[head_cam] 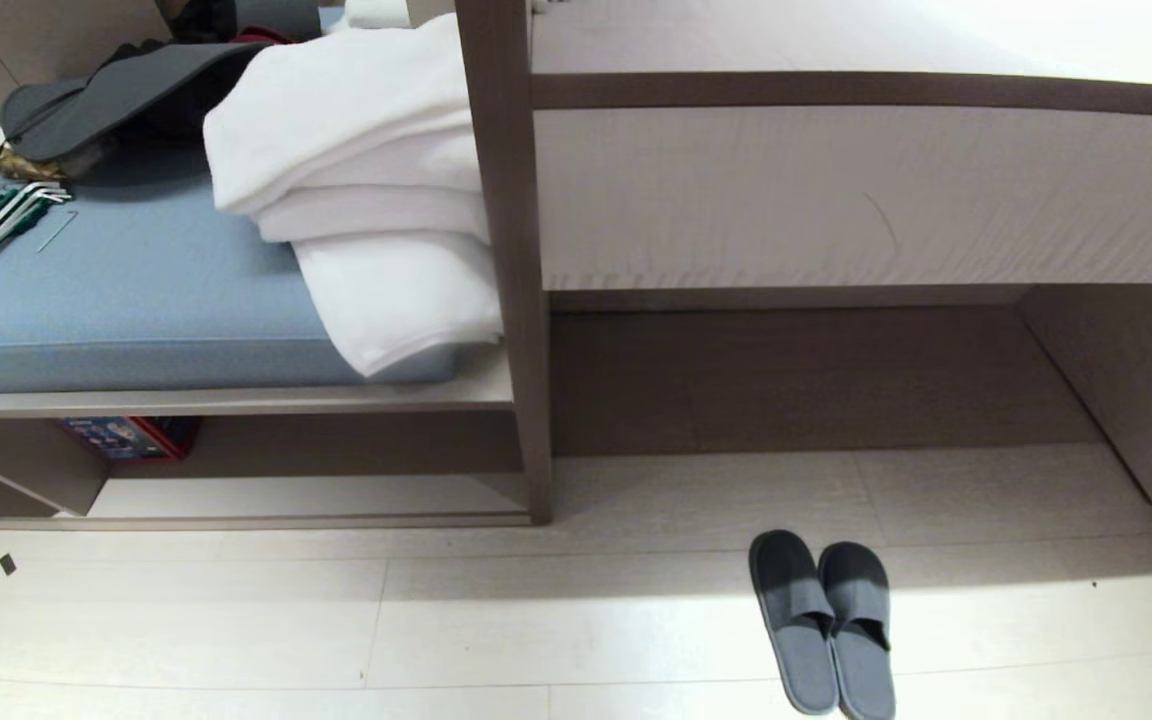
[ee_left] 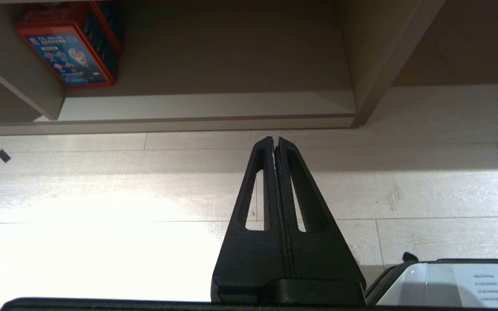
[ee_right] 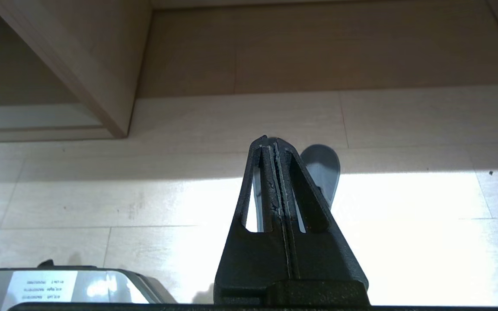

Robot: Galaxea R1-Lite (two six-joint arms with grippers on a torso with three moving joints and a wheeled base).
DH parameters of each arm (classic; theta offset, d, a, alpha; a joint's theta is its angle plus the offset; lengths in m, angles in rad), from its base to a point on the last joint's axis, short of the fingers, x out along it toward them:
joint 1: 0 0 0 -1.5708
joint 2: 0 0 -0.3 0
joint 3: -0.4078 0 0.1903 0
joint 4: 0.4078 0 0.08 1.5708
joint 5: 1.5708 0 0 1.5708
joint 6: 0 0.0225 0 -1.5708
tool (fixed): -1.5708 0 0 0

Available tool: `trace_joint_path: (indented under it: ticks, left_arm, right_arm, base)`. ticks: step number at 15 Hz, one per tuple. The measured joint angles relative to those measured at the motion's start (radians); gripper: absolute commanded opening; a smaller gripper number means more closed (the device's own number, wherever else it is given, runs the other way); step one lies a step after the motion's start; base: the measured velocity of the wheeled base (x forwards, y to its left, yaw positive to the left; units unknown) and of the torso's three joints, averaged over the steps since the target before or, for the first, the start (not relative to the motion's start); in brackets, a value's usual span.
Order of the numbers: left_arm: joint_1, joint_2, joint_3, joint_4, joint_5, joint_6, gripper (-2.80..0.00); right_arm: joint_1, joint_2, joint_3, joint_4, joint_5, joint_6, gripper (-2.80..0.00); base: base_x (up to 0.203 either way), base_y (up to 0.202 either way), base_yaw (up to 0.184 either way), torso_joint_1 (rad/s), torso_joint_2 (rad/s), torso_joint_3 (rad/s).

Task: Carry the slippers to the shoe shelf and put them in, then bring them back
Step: Pick up the slippers on the floor

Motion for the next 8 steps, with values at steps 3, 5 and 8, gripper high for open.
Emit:
trace_joint_path:
  ticks: [3, 5, 8]
  left_arm:
    - [0.0, 0.0, 0.0, -0.001, 0.0, 0.0, -2.8]
    - [0.0, 0.0, 0.0, -0.001, 0.0, 0.0, -2.8]
    - [0.0, 0.0, 0.0, 0.0, 0.0, 0.0, -2.8]
  right_arm:
    - [0.0, 0.0, 0.0, 0.0, 0.0, 0.0, -2.8]
    - [0.0, 0.0, 0.0, 0.0, 0.0, 0.0, -2.8]
    - [0.0, 0.0, 0.0, 0.0, 0.0, 0.0, -2.8]
  base:
    - [0.0, 0.0, 0.0, 0.002, 0.0, -0.198]
    - [0.0, 0.0, 0.0, 0.006, 0.0, -0.202]
    - [0.0, 0.0, 0.0, 0.003, 0.0, -0.192]
